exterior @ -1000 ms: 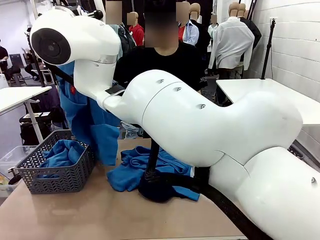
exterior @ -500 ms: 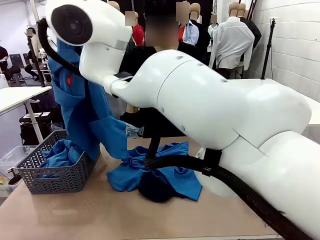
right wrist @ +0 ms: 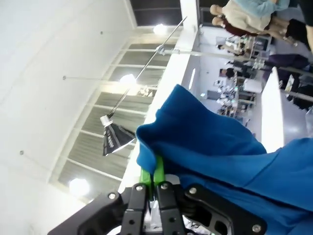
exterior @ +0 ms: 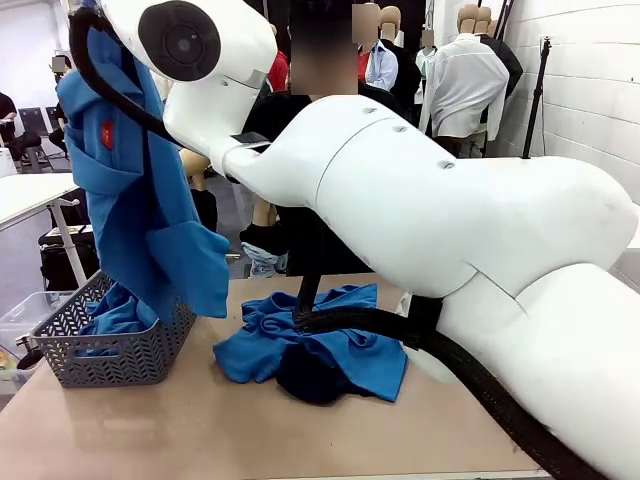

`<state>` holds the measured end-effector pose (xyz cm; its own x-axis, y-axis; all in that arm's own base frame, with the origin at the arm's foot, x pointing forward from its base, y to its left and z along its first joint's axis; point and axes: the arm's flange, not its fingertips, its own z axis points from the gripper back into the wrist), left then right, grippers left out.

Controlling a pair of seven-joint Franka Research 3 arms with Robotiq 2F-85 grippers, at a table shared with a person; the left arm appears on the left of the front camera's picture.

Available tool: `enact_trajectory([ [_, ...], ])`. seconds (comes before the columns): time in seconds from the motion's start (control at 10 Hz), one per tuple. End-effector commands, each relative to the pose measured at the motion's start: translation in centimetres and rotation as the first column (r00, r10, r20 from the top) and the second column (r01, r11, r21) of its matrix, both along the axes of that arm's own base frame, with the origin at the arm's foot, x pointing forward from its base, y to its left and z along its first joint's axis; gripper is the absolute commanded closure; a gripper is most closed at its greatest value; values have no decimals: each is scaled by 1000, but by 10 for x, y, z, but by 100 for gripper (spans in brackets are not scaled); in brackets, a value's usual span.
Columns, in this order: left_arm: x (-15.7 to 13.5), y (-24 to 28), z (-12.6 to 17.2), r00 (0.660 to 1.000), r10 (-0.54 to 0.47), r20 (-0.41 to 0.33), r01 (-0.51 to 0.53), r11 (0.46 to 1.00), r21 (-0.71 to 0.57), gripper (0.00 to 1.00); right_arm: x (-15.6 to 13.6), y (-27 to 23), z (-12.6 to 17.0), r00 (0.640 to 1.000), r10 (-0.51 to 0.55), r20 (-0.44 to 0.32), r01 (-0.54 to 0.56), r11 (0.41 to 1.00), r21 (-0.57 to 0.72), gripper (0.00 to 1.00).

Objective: Sort the tops and bottoms.
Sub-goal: Sort the clothes according to human instructions.

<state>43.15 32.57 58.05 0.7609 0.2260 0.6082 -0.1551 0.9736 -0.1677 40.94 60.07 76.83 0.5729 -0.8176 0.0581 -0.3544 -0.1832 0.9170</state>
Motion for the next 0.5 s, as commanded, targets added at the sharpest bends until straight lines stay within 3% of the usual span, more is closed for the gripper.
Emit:
enact_trajectory([
  [0.0,-3,1,-1,1000,-8,3,8,1000,20,0,96,156,51,998,45,44,-49,995,86,100],
  [0.4,-3,1,-1,1000,-8,3,8,1000,20,0,121,200,64,995,79,65,-90,977,194,100],
])
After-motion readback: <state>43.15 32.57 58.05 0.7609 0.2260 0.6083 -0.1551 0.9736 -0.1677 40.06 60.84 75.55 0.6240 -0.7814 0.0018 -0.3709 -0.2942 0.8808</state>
